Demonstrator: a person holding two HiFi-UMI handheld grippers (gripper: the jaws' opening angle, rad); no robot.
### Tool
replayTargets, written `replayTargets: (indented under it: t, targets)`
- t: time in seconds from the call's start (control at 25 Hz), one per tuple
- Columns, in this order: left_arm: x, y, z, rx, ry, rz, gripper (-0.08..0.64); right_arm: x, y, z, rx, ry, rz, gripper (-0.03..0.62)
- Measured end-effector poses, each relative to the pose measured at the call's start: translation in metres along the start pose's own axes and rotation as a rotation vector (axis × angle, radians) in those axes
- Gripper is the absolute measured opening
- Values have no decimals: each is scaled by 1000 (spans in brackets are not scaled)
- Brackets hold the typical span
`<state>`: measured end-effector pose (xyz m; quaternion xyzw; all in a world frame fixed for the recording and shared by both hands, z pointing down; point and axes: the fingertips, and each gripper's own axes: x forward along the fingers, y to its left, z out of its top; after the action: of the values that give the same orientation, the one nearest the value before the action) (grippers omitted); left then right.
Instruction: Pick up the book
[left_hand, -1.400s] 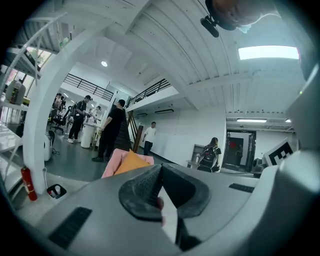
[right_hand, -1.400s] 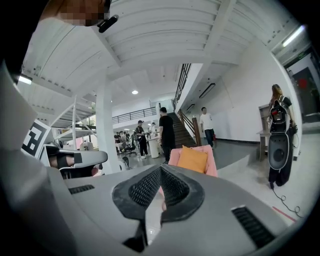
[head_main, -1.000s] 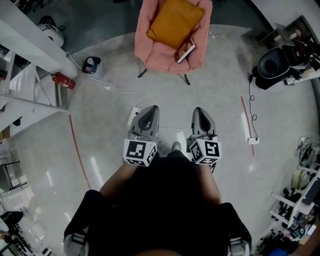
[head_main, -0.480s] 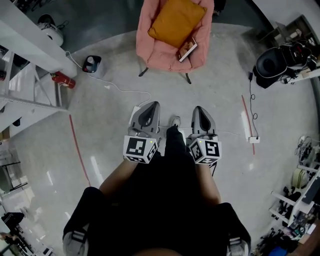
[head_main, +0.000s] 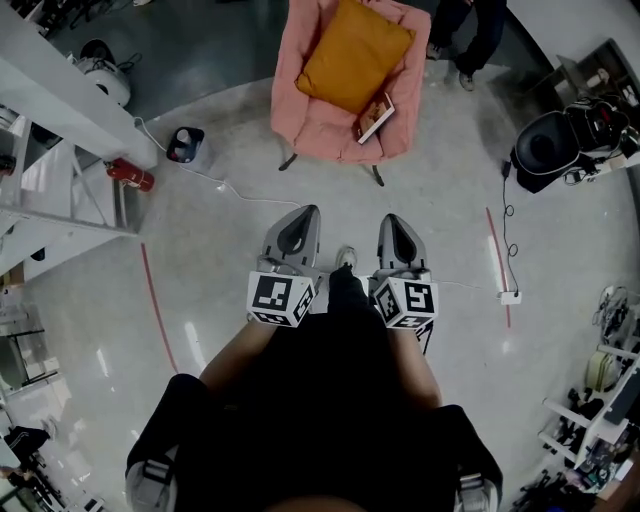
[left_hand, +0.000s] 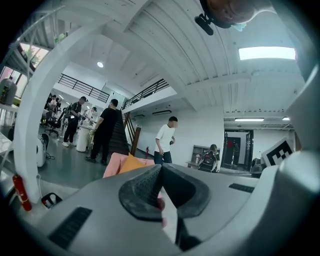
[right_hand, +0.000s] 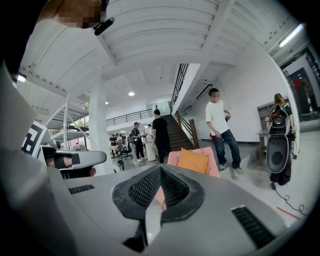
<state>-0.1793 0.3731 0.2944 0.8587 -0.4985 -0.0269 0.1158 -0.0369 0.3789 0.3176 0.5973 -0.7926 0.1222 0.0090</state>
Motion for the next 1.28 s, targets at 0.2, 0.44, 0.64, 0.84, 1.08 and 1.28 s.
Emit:
replayTargets:
  t: [0.2,0.44,0.64,0.84,1.08,1.28]
  targets:
    - [48,3,-1,-4,13,2,8,34,-29,8,8,8,2,2]
    - [103,-4,0,-10,15,9,8,67,-70,18,10,26,16,2]
    - [145,-8,4,-12,8,25,8,97,-102,27,11,31,33,2]
    - [179,-9,3,-26,16,48,8,122,-122,36,3,40,67,2]
    - [201,-12,9,-16,8,92,8,145,-143,46,-6,40,116,2]
    - [206,-4,1,-23,40,121,8,160,-152,46,21,51,110,2]
